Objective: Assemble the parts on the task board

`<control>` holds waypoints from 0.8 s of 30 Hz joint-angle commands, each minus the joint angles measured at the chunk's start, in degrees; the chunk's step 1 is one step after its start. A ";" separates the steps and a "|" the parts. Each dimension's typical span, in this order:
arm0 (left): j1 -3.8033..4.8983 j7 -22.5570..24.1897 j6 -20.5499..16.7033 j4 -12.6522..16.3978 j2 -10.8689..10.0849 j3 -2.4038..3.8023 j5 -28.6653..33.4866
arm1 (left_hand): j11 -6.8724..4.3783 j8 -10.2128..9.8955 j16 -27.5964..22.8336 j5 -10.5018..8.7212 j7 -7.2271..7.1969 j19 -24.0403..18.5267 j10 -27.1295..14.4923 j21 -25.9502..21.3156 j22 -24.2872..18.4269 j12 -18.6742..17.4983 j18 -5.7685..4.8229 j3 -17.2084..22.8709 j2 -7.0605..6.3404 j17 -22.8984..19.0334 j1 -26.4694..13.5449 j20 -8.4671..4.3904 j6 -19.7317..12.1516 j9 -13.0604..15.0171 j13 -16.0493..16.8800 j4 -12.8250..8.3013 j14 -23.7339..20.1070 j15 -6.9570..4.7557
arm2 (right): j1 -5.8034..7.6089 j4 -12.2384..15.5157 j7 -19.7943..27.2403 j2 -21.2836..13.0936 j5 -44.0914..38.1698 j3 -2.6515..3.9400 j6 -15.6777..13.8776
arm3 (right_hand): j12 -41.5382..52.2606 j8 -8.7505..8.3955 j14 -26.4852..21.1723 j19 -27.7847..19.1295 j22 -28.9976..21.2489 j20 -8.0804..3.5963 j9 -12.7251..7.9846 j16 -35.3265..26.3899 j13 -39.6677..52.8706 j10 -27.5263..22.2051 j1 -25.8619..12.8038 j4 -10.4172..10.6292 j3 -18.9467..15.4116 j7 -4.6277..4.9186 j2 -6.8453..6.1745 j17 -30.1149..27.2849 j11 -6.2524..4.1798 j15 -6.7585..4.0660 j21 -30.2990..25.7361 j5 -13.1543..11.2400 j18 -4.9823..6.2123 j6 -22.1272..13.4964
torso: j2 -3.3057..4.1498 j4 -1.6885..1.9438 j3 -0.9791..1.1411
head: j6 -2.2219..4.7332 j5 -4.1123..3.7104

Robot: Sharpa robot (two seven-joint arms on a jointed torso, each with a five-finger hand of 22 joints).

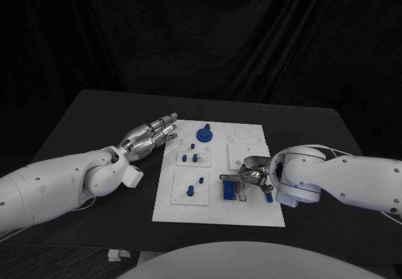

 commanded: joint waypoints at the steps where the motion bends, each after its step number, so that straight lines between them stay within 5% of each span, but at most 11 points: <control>1: -0.12 0.25 0.96 0.12 -0.02 0.05 0.30 | 0.43 0.34 -0.21 0.11 0.41 -0.15 -0.09 -0.31 -0.02 0.29 0.62 -0.09 0.24 -0.10 -0.11 0.43 0.16 0.08 0.03 0.29 0.08 0.46 | -0.20 0.31 0.95 -0.91 -0.21 -0.08 -3.49 | 0.15 0.18 6.11 0.06 8.85 0.26 0.20 0.32 15.05 6.07 0.27 -0.19 -0.79 -0.06 -0.21 15.09 0.23 0.27 -0.30 0.66 1.12 0.07 | -0.01 -0.05 0.01 | -0.01 0.28; 6: -0.16 0.19 0.99 0.13 -0.21 0.05 0.30 | 0.56 0.38 -0.21 0.12 0.55 -0.15 -0.09 -0.30 0.00 0.33 0.61 -0.08 0.29 -0.10 -0.12 0.43 0.27 0.10 0.04 0.27 0.08 0.46 | -0.16 2.00 4.82 -2.87 -0.27 -0.05 -6.76 | 0.15 2.50 6.11 0.29 8.98 0.16 2.59 0.32 15.05 6.07 7.25 -0.86 -3.12 -0.11 -1.03 15.09 0.14 0.17 -0.05 3.54 1.03 -1.59 | -0.02 -0.05 -0.01 | -0.01 0.44; 14: -0.21 0.17 0.96 0.12 -0.38 0.05 0.30 | 0.74 0.44 -0.21 0.13 0.80 -0.14 -0.08 -0.29 0.02 0.46 0.61 -0.09 0.31 -0.10 -0.11 0.44 0.46 0.13 0.07 0.24 0.08 0.45 | 0.59 6.35 10.72 -7.05 -2.47 0.05 -11.64 | 0.15 7.92 6.11 0.74 9.30 0.09 8.02 0.32 15.05 6.07 14.40 -1.18 -6.32 -0.29 -1.45 15.09 0.05 0.11 1.09 4.90 0.83 -4.61 | 0.00 -0.05 -0.01 | -0.01 0.50; 24: -0.26 0.13 0.96 0.19 -0.56 0.05 0.30 | 0.91 0.49 -0.21 0.12 0.96 -0.13 -0.07 -0.29 0.04 0.52 0.62 -0.12 0.30 -0.10 -0.12 0.47 0.56 0.15 0.08 0.25 0.08 0.44 | 0.62 6.75 10.93 -8.43 -3.25 0.00 -7.19 | 0.15 13.13 6.11 0.83 9.40 -0.10 13.76 0.32 15.05 6.07 18.01 -1.48 -8.92 -0.70 -1.40 15.09 -0.33 -0.13 1.54 4.04 0.75 -6.63 | 0.04 -0.03 -0.01 | -0.01 0.44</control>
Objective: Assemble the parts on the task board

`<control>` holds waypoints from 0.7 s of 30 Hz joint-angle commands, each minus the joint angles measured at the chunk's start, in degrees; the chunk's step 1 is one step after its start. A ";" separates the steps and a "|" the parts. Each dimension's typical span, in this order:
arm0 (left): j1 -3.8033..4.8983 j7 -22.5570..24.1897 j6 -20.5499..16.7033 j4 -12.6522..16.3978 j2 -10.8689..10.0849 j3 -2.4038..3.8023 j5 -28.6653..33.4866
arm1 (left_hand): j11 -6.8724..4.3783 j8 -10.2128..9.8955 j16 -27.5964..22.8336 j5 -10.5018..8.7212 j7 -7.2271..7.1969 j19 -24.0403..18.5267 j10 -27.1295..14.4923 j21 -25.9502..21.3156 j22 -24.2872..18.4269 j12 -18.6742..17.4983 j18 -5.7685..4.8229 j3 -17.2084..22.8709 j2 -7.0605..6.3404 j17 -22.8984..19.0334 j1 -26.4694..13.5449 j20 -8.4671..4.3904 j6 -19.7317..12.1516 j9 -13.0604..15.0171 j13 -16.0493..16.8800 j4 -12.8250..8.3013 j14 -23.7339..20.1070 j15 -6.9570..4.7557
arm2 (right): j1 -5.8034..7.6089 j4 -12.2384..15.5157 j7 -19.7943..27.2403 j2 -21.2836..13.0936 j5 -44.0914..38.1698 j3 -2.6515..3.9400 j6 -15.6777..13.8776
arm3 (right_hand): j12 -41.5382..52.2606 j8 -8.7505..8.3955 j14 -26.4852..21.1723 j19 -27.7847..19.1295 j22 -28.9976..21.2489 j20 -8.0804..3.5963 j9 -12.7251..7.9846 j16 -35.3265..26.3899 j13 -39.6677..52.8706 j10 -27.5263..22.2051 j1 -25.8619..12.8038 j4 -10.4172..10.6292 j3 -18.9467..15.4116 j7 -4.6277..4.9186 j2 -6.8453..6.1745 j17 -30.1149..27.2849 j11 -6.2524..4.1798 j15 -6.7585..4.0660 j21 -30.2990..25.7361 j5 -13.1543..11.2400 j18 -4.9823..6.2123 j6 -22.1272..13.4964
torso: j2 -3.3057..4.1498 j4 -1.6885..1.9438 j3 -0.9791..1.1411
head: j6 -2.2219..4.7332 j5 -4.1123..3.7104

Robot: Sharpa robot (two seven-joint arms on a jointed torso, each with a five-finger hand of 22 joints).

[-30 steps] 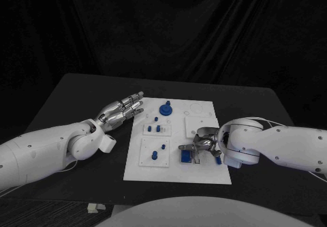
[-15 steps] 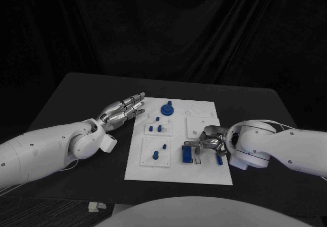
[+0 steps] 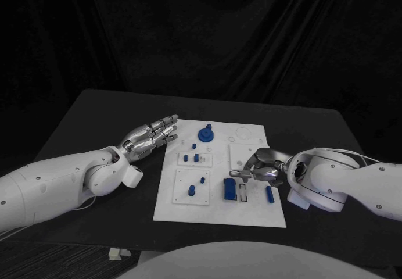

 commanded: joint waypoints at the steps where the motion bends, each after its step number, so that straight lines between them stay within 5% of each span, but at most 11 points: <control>1: -0.10 0.58 0.66 0.18 -0.05 0.05 0.30 | 0.48 0.34 -0.21 0.13 0.50 -0.13 -0.09 -0.29 0.02 0.24 0.62 -0.12 0.30 -0.06 -0.12 0.47 0.10 0.10 0.08 0.25 0.08 0.44 | -0.17 -0.15 0.96 -0.01 -1.46 -0.02 2.03 | 0.15 2.60 6.11 0.32 9.30 -0.18 2.81 0.32 15.07 6.07 1.99 -0.64 -0.89 -0.29 -0.03 15.09 -0.49 -0.28 -0.18 0.01 0.79 -0.74 | 0.06 0.01 0.00 | -0.01 -0.06; 6: -0.12 0.51 0.69 0.17 -0.10 0.05 0.30 | 0.48 0.34 -0.21 0.13 0.50 -0.13 -0.09 -0.29 0.02 0.24 0.62 -0.12 0.30 -0.06 -0.12 0.47 0.10 0.10 0.08 0.25 0.08 0.44 | -0.46 -0.45 0.13 0.36 -3.62 -0.03 4.38 | 0.15 8.70 6.11 0.26 9.22 -0.72 9.30 0.32 15.07 6.07 5.48 -2.63 -1.98 -1.13 -0.33 15.09 -1.17 -0.82 -0.51 0.39 0.85 -1.87 | 0.10 0.01 0.00 | -0.01 -0.13; 10: -0.13 0.49 0.67 0.17 -0.09 0.05 0.30 | 0.60 0.38 -0.21 0.15 0.63 -0.13 -0.08 -0.28 0.04 0.30 0.62 -0.12 0.31 -0.06 -0.10 0.49 0.22 0.12 0.09 0.23 0.08 0.42 | -0.66 -0.42 -0.24 0.61 -5.78 -0.04 5.64 | 0.15 11.70 6.11 0.29 9.18 -0.96 12.76 0.32 15.07 6.07 7.05 -3.74 -2.23 -1.47 -0.77 15.09 -1.48 -1.09 -0.69 0.31 0.86 -2.65 | 0.13 0.06 -0.03 | -0.01 -0.25; 13: -0.13 0.49 0.66 0.17 -0.10 0.05 0.30 | 0.65 0.41 -0.21 0.20 0.72 -0.13 -0.08 -0.29 0.02 0.26 0.63 -0.11 0.31 -0.06 -0.07 0.49 0.29 0.13 0.08 0.20 0.08 0.39 | -0.86 -0.39 -0.36 0.85 -7.24 -0.05 6.22 | 0.15 15.51 6.11 0.29 9.15 -1.07 14.99 0.32 15.07 6.07 7.84 -4.26 -2.22 -1.62 -1.19 15.09 -1.62 -1.21 -0.84 -0.18 0.88 -1.27 | 0.12 0.02 -0.04 | -0.01 -0.21; 21: -0.15 0.49 0.60 0.17 -0.08 0.05 0.30 | 0.65 0.41 -0.21 0.20 0.72 -0.13 -0.08 -0.29 0.02 0.26 0.63 -0.11 0.31 -0.06 -0.07 0.49 0.29 0.13 0.08 0.20 0.08 0.39 | -1.46 -0.72 -0.28 1.80 -8.61 -0.06 6.74 | 0.15 16.45 6.11 0.25 9.10 -1.14 15.93 0.32 15.07 6.07 8.54 -4.59 -1.99 -1.69 -1.46 15.09 -1.69 -1.28 -1.06 -0.61 0.91 -1.49 | 0.04 0.03 -0.04 | -0.01 -0.28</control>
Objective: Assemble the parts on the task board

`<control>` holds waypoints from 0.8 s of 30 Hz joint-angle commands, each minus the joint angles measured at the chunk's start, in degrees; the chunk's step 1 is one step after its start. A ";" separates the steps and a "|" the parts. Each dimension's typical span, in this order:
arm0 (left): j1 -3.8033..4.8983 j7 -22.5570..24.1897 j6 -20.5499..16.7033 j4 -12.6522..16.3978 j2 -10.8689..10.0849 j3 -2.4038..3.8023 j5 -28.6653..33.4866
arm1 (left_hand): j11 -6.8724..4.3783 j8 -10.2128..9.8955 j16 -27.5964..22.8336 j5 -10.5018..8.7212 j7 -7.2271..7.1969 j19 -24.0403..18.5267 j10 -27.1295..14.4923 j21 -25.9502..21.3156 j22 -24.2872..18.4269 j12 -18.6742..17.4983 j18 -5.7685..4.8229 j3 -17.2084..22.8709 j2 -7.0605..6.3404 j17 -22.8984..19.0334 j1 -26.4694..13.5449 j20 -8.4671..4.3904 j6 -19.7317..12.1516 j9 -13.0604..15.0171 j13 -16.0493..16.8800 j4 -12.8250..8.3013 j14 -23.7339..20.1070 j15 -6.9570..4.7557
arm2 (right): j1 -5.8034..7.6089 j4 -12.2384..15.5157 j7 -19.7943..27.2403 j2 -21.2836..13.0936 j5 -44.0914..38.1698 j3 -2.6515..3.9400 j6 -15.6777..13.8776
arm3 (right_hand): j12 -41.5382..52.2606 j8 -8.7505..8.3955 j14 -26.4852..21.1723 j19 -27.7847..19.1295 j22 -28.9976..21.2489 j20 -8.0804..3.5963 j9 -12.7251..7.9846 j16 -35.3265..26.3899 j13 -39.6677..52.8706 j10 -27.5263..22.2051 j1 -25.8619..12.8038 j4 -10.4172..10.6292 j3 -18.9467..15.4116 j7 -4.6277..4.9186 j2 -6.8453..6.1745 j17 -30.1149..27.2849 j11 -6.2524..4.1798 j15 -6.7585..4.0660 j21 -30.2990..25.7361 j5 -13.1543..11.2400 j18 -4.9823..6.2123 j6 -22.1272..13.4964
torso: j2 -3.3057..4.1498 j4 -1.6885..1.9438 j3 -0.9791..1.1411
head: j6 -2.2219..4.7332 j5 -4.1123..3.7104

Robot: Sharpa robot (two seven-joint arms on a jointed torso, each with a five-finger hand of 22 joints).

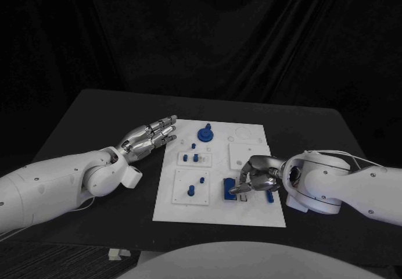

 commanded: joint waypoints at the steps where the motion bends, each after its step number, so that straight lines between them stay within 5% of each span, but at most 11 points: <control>1: -0.09 0.69 0.48 0.13 0.08 0.05 0.30 | 0.42 0.24 -0.21 0.29 0.51 0.08 0.13 -0.29 0.02 0.24 0.66 -0.10 0.31 -0.09 0.01 0.28 -0.02 0.10 0.07 0.17 0.08 0.34 | -0.24 -0.17 -0.49 0.30 -2.45 0.00 1.68 | 0.15 -0.33 6.15 -0.05 9.10 -0.42 1.97 0.32 15.08 5.95 0.78 -0.45 0.15 0.10 0.04 15.09 -0.34 -0.40 -0.28 -0.25 0.92 -0.41 | -0.07 0.05 -0.01 | -0.01 -0.08; 3: -0.10 0.77 0.37 0.13 0.10 0.05 0.30 | 0.47 0.29 -0.21 0.31 0.85 0.08 0.12 -0.29 0.01 0.20 0.79 -0.10 0.29 -0.09 0.19 0.14 0.04 0.09 0.06 0.16 0.08 -0.43 | -0.30 -0.28 -0.49 0.53 -2.55 0.00 1.83 | 0.15 -0.23 6.15 -0.04 9.10 -0.43 2.12 0.32 15.08 5.95 1.15 -0.61 0.30 0.16 -0.06 15.09 -0.31 -0.39 -0.28 -0.34 0.91 -1.01 | -0.05 0.12 0.00 | -0.01 -0.04; 11: -0.11 0.75 0.33 0.08 0.10 0.05 0.30 | 0.47 0.29 -0.21 0.31 0.85 0.08 0.12 -0.29 0.01 0.20 0.79 -0.10 0.29 -0.09 0.19 0.14 0.04 0.09 0.06 0.16 0.08 -0.43 | -0.36 -0.75 -0.45 0.82 -2.64 -0.01 2.03 | 0.15 1.15 6.15 -0.04 9.09 -0.42 2.35 0.32 15.08 5.95 2.24 -1.06 0.98 0.20 -0.26 15.09 -0.26 -0.35 -0.40 -0.01 0.92 -1.31 | -0.15 0.08 -0.03 | -0.01 0.07; 13: -0.11 0.75 0.34 0.07 0.11 0.05 0.30 | 0.47 0.29 -0.21 0.33 0.87 0.08 0.12 -0.29 0.01 0.20 0.81 -0.10 0.30 -0.09 0.20 0.12 0.04 0.09 0.06 0.16 0.08 -0.49 | -0.37 -0.85 -0.47 0.85 -2.65 -0.01 2.15 | 0.15 2.37 6.15 -0.01 9.09 -0.42 2.35 0.32 15.08 5.95 3.01 -0.53 3.81 0.18 -1.57 15.09 -0.27 -0.36 -0.47 0.02 0.92 -1.54 | -0.14 0.07 -0.03 | -0.01 0.10; 17: -0.11 0.74 0.41 0.04 0.14 0.05 0.30 | 0.46 0.30 -0.21 0.34 0.89 0.08 0.12 -0.29 0.02 0.20 0.82 -0.10 0.30 -0.09 0.20 0.11 0.04 0.09 0.06 0.17 0.08 -0.53 | -0.38 -1.10 -0.49 0.99 -2.65 -0.02 2.28 | 0.15 4.12 6.15 0.02 9.09 -0.50 2.34 0.32 15.08 5.95 5.26 -0.79 7.60 0.09 -2.28 15.09 -0.35 -0.44 -0.66 8.73 0.93 -1.93 | -0.16 0.06 0.00 | -0.01 0.15; 20: -0.12 0.73 0.47 0.02 0.17 0.05 0.30 | 0.47 0.29 -0.21 0.34 0.90 0.08 0.12 -0.29 0.01 0.22 0.83 -0.10 0.31 -0.09 0.21 0.10 0.01 0.08 0.06 0.18 0.08 -0.53 | -0.39 -1.30 -0.39 1.13 -2.66 -0.02 2.18 | 0.15 4.26 6.15 0.03 9.08 -0.58 2.20 0.32 15.08 5.95 6.88 -1.53 9.16 -0.04 -2.16 15.09 -0.47 -0.54 -0.78 15.37 0.94 -2.23 | -0.16 0.03 -0.01 | -0.01 0.16; 21: -0.12 0.72 0.50 0.01 0.19 0.05 0.30 | 0.47 0.29 -0.21 0.34 0.90 0.08 0.12 -0.29 0.01 0.22 0.83 -0.10 0.31 -0.09 0.21 0.10 0.01 0.08 0.06 0.18 0.08 -0.53 | -0.39 -1.37 -0.34 1.17 -2.66 -0.02 2.12 | 0.15 4.16 6.15 0.02 9.06 -0.65 2.07 0.32 15.08 5.95 7.51 -1.73 10.22 -0.13 -2.22 15.09 -0.55 -0.61 -0.89 20.18 0.96 -2.27 | -0.15 0.04 -0.01 | -0.01 0.14; 24: -0.13 0.68 0.59 -0.02 0.24 0.05 0.30 | 0.47 0.29 -0.21 0.34 0.90 0.08 0.12 -0.29 0.01 0.22 0.83 -0.10 0.31 -0.09 0.21 0.10 0.01 0.08 0.06 0.18 0.08 -0.53 | -0.39 -1.56 -0.13 1.31 -2.66 -0.03 1.97 | 0.15 3.64 6.15 0.00 9.04 -0.74 1.83 0.32 15.08 5.95 7.96 -1.70 12.27 -0.24 -2.65 15.09 -0.66 -0.70 -1.07 26.55 0.98 -2.36 | -0.12 0.08 -0.01 | -0.01 0.11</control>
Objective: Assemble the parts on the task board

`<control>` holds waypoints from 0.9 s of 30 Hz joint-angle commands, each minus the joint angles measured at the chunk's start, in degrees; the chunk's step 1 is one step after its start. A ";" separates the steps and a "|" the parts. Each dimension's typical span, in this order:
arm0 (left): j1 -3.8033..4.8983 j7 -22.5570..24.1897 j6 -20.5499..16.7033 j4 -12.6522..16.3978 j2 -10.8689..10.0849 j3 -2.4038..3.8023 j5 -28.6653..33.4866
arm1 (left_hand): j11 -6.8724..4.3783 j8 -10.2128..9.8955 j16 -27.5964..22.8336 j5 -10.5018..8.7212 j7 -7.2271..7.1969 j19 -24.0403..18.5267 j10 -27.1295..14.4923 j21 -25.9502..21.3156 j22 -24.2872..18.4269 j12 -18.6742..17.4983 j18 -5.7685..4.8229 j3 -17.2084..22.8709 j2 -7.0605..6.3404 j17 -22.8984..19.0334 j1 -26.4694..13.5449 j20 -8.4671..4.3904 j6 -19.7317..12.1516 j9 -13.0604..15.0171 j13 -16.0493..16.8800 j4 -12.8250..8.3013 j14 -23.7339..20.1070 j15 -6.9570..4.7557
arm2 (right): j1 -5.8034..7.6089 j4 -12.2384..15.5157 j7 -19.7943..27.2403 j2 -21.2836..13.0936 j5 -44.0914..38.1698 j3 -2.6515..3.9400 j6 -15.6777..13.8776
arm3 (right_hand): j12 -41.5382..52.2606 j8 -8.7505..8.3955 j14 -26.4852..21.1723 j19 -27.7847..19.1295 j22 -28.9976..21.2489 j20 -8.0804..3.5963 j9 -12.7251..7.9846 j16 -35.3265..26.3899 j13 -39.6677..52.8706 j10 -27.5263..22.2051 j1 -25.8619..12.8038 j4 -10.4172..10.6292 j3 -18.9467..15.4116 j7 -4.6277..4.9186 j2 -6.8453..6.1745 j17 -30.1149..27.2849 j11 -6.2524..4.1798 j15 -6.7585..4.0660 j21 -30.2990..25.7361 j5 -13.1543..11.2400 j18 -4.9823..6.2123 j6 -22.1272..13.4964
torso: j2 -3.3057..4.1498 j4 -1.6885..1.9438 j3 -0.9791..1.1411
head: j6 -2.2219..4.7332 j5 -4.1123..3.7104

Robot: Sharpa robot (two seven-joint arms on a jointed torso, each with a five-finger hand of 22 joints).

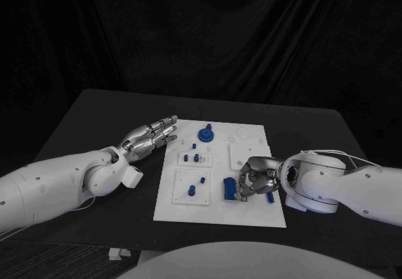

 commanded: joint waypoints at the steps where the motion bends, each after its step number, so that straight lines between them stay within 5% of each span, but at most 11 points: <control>1: -0.10 0.67 0.63 0.06 0.15 0.05 0.30 | 0.47 0.30 -0.21 0.34 0.29 0.08 0.12 -0.29 0.00 0.22 0.83 -0.10 0.31 -0.05 0.21 0.10 0.00 0.04 0.07 0.18 -0.13 -0.33 | -0.15 -0.24 -0.13 0.11 -0.52 0.01 0.31 | 0.15 -0.34 5.94 -0.02 9.04 -0.34 1.81 0.32 15.09 6.16 0.87 -0.01 1.90 -0.05 -0.52 15.09 -0.47 -0.51 -0.41 4.84 0.99 -0.40 | 0.03 0.02 0.01 | -0.01 -0.04; 4: -0.11 0.59 0.74 0.03 0.16 0.05 0.30 | 0.48 0.29 -0.21 0.35 0.29 0.08 0.11 -0.28 0.02 0.21 0.84 -0.10 0.33 -0.05 0.21 0.10 -0.01 0.04 0.06 0.18 -0.13 -0.30 | -0.16 -0.40 0.02 0.26 -0.52 0.01 0.24 | 0.15 -0.12 5.94 -0.01 9.05 -0.37 1.87 0.32 15.09 6.16 0.60 0.29 3.37 -0.10 -1.15 15.09 -0.53 -0.54 -0.42 7.06 0.98 0.13 | 0.06 -0.03 0.01 | -0.01 -0.03; 11: -0.13 0.49 0.92 0.00 0.21 0.05 0.30 | 0.55 0.28 -0.21 0.37 0.25 0.09 0.12 -0.28 0.03 0.26 0.86 -0.09 0.35 -0.05 0.23 0.10 -0.08 0.03 0.08 0.18 -0.13 -0.21 | -0.28 -0.65 0.22 0.56 -0.53 0.00 0.11 | 0.15 0.10 5.94 -0.03 9.03 -0.38 1.97 0.32 15.09 6.16 0.35 0.46 3.86 -0.11 -1.45 15.09 -0.54 -0.56 -0.50 6.89 0.99 0.43 | 0.08 0.04 0.01 | -0.01 0.20; 14: -0.15 0.46 0.98 -0.02 0.23 0.05 0.30 | 0.55 0.28 -0.21 0.37 0.25 0.09 0.12 -0.28 0.03 0.26 0.86 -0.09 0.35 -0.05 0.23 0.10 -0.08 0.03 0.08 0.18 -0.13 -0.21 | -0.37 -0.73 0.10 0.69 -0.53 -0.01 0.34 | 0.15 0.73 5.94 -0.02 9.02 -0.38 2.42 0.32 15.09 6.16 -0.25 0.58 4.49 -0.07 -1.97 15.09 -0.51 -0.55 -0.57 -1.85 0.98 0.91 | 0.07 0.03 0.00 | -0.01 0.21; 15: -0.15 0.45 1.00 -0.02 0.23 0.05 0.30 | 0.62 0.27 -0.21 0.38 0.22 0.09 0.12 -0.28 0.03 0.24 0.87 -0.08 0.38 -0.05 0.24 0.11 -0.09 0.02 0.07 0.18 -0.13 -0.09 | -0.41 -0.77 0.06 0.75 -0.53 -0.01 0.43 | 0.15 1.32 5.94 -0.02 9.01 -0.33 2.62 0.32 15.09 6.16 -0.57 0.48 4.20 0.01 -2.00 15.09 -0.42 -0.48 -0.64 -8.55 0.98 1.13 | 0.06 0.00 -0.01 | -0.01 0.22; 18: -0.16 0.43 1.04 -0.05 0.24 0.05 0.30 | 0.62 0.27 -0.21 0.38 0.22 0.09 0.12 -0.28 0.03 0.24 0.87 -0.08 0.38 -0.05 0.24 0.11 -0.09 0.02 0.07 0.18 -0.13 -0.09 | -0.55 -0.90 -0.14 0.87 -0.53 -0.01 0.80 | 0.15 2.17 5.94 0.02 9.02 -0.24 2.74 0.32 15.09 6.16 -1.22 0.44 3.40 0.17 -1.96 15.09 -0.30 -0.36 -0.67 -14.99 0.99 1.27 | 0.05 -0.02 0.00 | -0.01 0.24; 27: -0.18 0.25 1.10 -0.06 0.15 0.05 0.30 | 0.68 0.28 -0.21 0.41 0.20 0.09 0.12 -0.27 0.04 0.25 0.88 -0.05 0.43 -0.05 0.27 0.14 -0.08 0.02 0.07 0.17 -0.13 0.05 | -1.17 -1.11 -0.82 0.90 -0.53 -0.02 2.10 | 0.15 3.72 5.94 0.19 9.10 -0.15 2.81 0.32 15.09 6.16 -2.83 1.35 1.50 0.19 -1.99 15.09 -0.24 -0.31 -0.43 -23.51 0.95 1.51 | 0.05 0.02 0.01 | -0.01 0.32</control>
